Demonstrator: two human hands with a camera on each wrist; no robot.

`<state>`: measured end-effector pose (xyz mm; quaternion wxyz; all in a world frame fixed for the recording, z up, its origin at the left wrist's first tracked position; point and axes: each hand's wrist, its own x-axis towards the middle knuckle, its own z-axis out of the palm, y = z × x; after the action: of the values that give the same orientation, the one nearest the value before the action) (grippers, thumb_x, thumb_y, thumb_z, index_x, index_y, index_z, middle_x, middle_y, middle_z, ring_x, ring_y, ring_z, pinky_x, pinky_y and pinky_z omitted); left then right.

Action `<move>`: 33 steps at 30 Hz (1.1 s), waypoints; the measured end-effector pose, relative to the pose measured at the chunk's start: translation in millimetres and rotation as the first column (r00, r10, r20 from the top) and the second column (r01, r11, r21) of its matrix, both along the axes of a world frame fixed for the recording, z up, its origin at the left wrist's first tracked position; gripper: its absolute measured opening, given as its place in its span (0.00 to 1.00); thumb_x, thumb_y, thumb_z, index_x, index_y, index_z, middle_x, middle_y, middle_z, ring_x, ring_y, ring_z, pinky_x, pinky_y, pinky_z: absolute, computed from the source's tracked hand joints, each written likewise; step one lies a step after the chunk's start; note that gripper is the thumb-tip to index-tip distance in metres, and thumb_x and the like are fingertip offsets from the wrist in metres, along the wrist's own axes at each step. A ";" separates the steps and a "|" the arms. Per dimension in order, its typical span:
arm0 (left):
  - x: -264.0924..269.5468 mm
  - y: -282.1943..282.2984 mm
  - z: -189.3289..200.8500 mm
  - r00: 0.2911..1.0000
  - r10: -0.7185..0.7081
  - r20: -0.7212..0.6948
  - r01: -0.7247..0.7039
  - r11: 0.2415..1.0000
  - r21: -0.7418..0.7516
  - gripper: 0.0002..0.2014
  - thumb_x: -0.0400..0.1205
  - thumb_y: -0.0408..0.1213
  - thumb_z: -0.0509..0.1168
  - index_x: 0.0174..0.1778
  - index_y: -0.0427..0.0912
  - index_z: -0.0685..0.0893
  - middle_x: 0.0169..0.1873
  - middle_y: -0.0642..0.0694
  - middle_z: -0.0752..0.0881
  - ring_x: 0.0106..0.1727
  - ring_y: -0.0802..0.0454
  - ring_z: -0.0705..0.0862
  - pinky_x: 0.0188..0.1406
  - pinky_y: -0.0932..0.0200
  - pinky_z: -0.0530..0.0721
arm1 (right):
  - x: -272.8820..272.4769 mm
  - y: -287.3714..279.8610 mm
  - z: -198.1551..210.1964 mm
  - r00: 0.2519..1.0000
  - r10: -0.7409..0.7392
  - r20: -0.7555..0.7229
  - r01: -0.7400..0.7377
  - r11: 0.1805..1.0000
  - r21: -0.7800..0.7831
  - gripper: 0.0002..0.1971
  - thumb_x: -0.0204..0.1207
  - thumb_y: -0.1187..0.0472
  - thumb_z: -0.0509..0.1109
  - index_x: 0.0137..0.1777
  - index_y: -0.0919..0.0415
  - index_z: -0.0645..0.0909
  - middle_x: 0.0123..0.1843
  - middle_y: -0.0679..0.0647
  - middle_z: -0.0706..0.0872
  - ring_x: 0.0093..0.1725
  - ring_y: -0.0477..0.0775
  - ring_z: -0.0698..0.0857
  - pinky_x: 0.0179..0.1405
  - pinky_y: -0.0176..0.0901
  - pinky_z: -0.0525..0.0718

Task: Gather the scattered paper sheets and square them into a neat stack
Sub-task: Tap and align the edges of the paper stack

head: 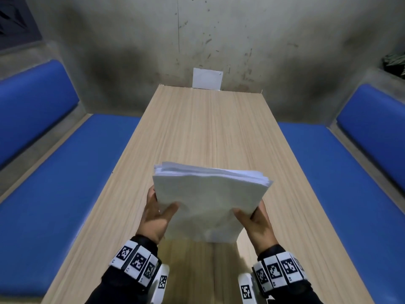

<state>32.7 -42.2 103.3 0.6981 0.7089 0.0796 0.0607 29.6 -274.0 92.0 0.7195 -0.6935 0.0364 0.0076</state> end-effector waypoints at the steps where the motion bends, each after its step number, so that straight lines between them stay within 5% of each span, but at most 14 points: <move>1: -0.8 1.7 -2.8 1.000 -0.015 -0.002 0.015 1.000 0.002 0.32 0.65 0.40 0.73 0.66 0.46 0.70 0.48 0.59 0.80 0.51 0.60 0.82 0.40 0.67 0.80 | -0.9 -0.3 -1.2 1.000 0.001 -0.014 -0.001 1.000 -0.005 0.21 0.67 0.63 0.72 0.57 0.40 0.75 0.57 0.57 0.85 0.56 0.55 0.84 0.50 0.43 0.84; 5: -3.9 3.1 -5.7 0.995 -0.074 -0.062 0.074 0.997 0.010 0.33 0.58 0.52 0.71 0.61 0.54 0.75 0.52 0.52 0.86 0.56 0.51 0.85 0.45 0.63 0.83 | 0.0 0.3 -1.7 0.999 0.037 -0.011 -0.037 0.999 -0.028 0.21 0.74 0.72 0.67 0.54 0.42 0.76 0.51 0.53 0.86 0.51 0.53 0.84 0.45 0.38 0.84; 9: -0.5 5.8 34.0 0.993 0.098 0.058 -0.106 0.983 0.147 0.37 0.70 0.33 0.74 0.72 0.53 0.63 0.62 0.56 0.75 0.65 0.54 0.75 0.70 0.53 0.71 | 1.9 0.6 10.1 0.998 0.037 0.044 -0.032 0.995 -0.093 0.20 0.79 0.75 0.62 0.50 0.44 0.77 0.45 0.48 0.87 0.42 0.43 0.87 0.36 0.31 0.88; 11: 2.3 10.8 60.5 0.958 0.140 0.249 -0.224 0.911 0.348 0.50 0.69 0.34 0.76 0.79 0.53 0.49 0.69 0.59 0.62 0.74 0.60 0.61 0.75 0.57 0.59 | 3.7 -0.7 21.0 0.995 0.046 0.086 -0.035 0.992 -0.121 0.17 0.79 0.75 0.62 0.47 0.48 0.78 0.42 0.47 0.87 0.36 0.37 0.88 0.34 0.31 0.88; 14: -1.7 4.1 93.1 0.916 -0.108 0.386 -0.201 0.709 0.676 0.51 0.65 0.53 0.72 0.76 0.65 0.43 0.71 0.64 0.55 0.76 0.71 0.47 0.80 0.54 0.42 | 4.2 0.9 41.1 0.980 0.099 0.171 -0.062 0.976 -0.208 0.19 0.79 0.75 0.63 0.43 0.46 0.78 0.39 0.49 0.86 0.38 0.45 0.85 0.40 0.42 0.84; 16: 0.3 -5.6 101.3 0.897 -0.270 0.351 -0.130 0.596 0.792 0.41 0.65 0.58 0.62 0.74 0.64 0.53 0.68 0.64 0.65 0.75 0.68 0.57 0.80 0.47 0.35 | 4.0 3.4 49.5 0.959 0.141 0.247 -0.045 0.933 -0.356 0.23 0.78 0.75 0.62 0.41 0.41 0.76 0.38 0.50 0.84 0.40 0.49 0.83 0.42 0.41 0.81; 17: 1.6 -10.5 101.8 0.898 -0.303 0.318 -0.074 0.610 0.789 0.35 0.66 0.58 0.60 0.72 0.60 0.63 0.63 0.64 0.74 0.70 0.65 0.68 0.82 0.44 0.40 | 3.5 4.9 51.9 0.947 0.162 0.278 -0.029 0.904 -0.427 0.24 0.77 0.75 0.63 0.41 0.39 0.75 0.39 0.48 0.85 0.41 0.49 0.82 0.41 0.39 0.80; 19: 3.9 -16.5 98.9 0.918 -0.302 0.257 0.045 0.722 0.690 0.23 0.69 0.55 0.60 0.57 0.51 0.82 0.44 0.62 0.88 0.52 0.62 0.83 0.77 0.52 0.66 | 2.9 6.0 53.5 0.928 0.167 0.334 0.017 0.875 -0.484 0.22 0.75 0.72 0.64 0.41 0.36 0.75 0.38 0.44 0.85 0.42 0.47 0.82 0.41 0.34 0.79; 20: 5.2 -16.5 95.5 0.927 -0.289 0.238 0.085 0.782 0.618 0.17 0.71 0.52 0.63 0.50 0.49 0.86 0.38 0.60 0.89 0.45 0.63 0.85 0.63 0.61 0.78 | 3.1 4.5 53.5 0.924 0.146 0.354 0.038 0.885 -0.465 0.20 0.74 0.69 0.66 0.40 0.37 0.76 0.38 0.42 0.85 0.42 0.46 0.82 0.40 0.31 0.78; 22: 8.7 -10.8 86.7 0.946 -0.246 0.214 0.106 0.852 0.512 0.03 0.76 0.41 0.69 0.42 0.51 0.88 0.34 0.66 0.89 0.37 0.67 0.85 0.40 0.73 0.80 | 6.1 -4.7 49.0 0.932 0.073 0.354 0.088 0.904 -0.418 0.15 0.74 0.67 0.71 0.37 0.43 0.78 0.39 0.40 0.85 0.39 0.43 0.82 0.38 0.25 0.77; 26: 13.1 15.8 78.8 0.978 -0.140 0.153 0.101 0.967 0.236 0.11 0.76 0.31 0.68 0.38 0.55 0.85 0.28 0.64 0.90 0.29 0.67 0.86 0.29 0.75 0.83 | 9.3 -37.0 38.2 0.967 -0.110 0.229 0.199 0.888 -0.414 0.17 0.63 0.60 0.81 0.43 0.41 0.78 0.39 0.44 0.85 0.43 0.44 0.82 0.43 0.23 0.78; 29: 12.6 40.4 73.2 0.988 -0.104 0.117 0.103 0.994 0.020 0.09 0.67 0.45 0.76 0.41 0.52 0.87 0.30 0.57 0.93 0.32 0.56 0.89 0.28 0.67 0.88 | 11.5 -59.9 30.3 0.981 -0.187 0.046 0.192 0.931 -0.311 0.39 0.59 0.60 0.85 0.69 0.47 0.70 0.59 0.50 0.78 0.61 0.49 0.76 0.66 0.41 0.73; 31: 10.5 51.4 66.2 0.985 -0.135 0.107 0.140 0.990 -0.035 0.26 0.51 0.57 0.80 0.43 0.51 0.88 0.32 0.53 0.93 0.32 0.57 0.91 0.26 0.65 0.88 | 11.8 -66.3 23.7 0.997 -0.050 -0.065 0.046 0.998 -0.048 0.57 0.47 0.52 0.89 0.76 0.47 0.62 0.67 0.52 0.78 0.67 0.50 0.75 0.72 0.50 0.71; 33: 10.3 54.5 58.6 0.989 -0.124 0.079 0.129 0.990 -0.061 0.26 0.51 0.54 0.78 0.44 0.50 0.87 0.33 0.53 0.94 0.32 0.58 0.91 0.26 0.65 0.88 | 13.1 -62.1 18.4 0.989 0.093 -0.112 -0.075 0.985 0.155 0.54 0.40 0.51 0.90 0.70 0.58 0.71 0.64 0.61 0.86 0.61 0.54 0.84 0.63 0.51 0.83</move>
<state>43.1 12.3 161.9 0.7260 0.6864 0.0103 0.0402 42.8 -336.1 110.3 0.7652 -0.6366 0.0492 0.0822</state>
